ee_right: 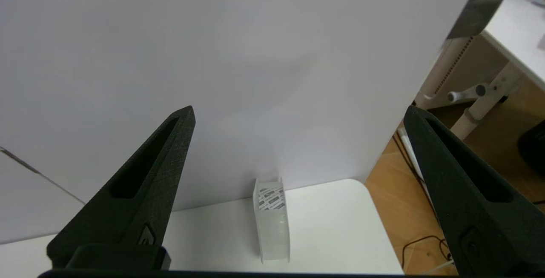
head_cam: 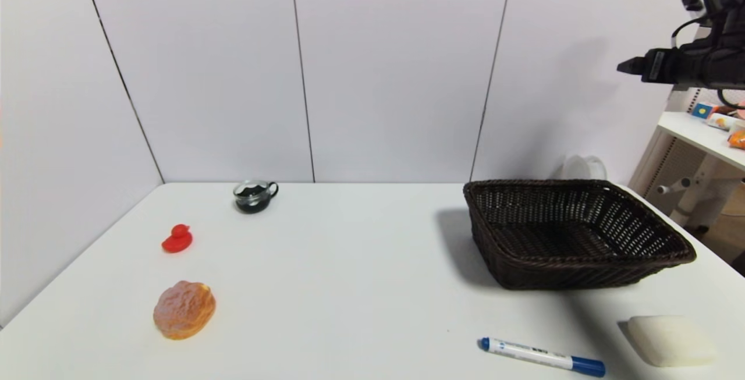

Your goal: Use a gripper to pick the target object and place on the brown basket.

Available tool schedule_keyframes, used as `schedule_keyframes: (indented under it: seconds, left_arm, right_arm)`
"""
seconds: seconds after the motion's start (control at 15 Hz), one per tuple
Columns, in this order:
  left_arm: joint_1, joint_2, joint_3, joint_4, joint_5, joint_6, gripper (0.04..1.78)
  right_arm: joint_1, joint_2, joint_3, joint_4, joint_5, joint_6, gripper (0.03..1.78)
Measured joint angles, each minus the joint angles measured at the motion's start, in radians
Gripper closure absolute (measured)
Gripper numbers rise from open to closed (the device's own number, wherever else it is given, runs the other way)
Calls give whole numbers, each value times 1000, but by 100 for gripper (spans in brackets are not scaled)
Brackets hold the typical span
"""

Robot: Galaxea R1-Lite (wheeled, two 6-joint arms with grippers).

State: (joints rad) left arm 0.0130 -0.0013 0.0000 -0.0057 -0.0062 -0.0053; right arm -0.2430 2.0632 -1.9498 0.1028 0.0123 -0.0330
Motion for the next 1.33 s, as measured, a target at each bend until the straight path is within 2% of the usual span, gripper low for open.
schedule_keyframes:
  seconds: [0.13, 0.27, 0.4, 0.67, 1.33]
  left_arm:
    - [0, 0, 0, 0, 0, 0, 13]
    - [0, 0, 0, 0, 0, 0, 13]
    - [0, 0, 0, -1, 0, 0, 13]
    - [0, 0, 0, 0, 0, 0, 13]
    - [0, 0, 0, 0, 0, 0, 13]
  right_arm:
    - [15, 48, -2, 20, -1, -1, 12]
    - [35, 84, -2, 87, -6, 4, 12]
    - [46, 117, -2, 134, -26, 0, 12]
    - [47, 189, -1, 141, -69, 1, 12]
    - [41, 325, -3, 122, -63, 7, 12]
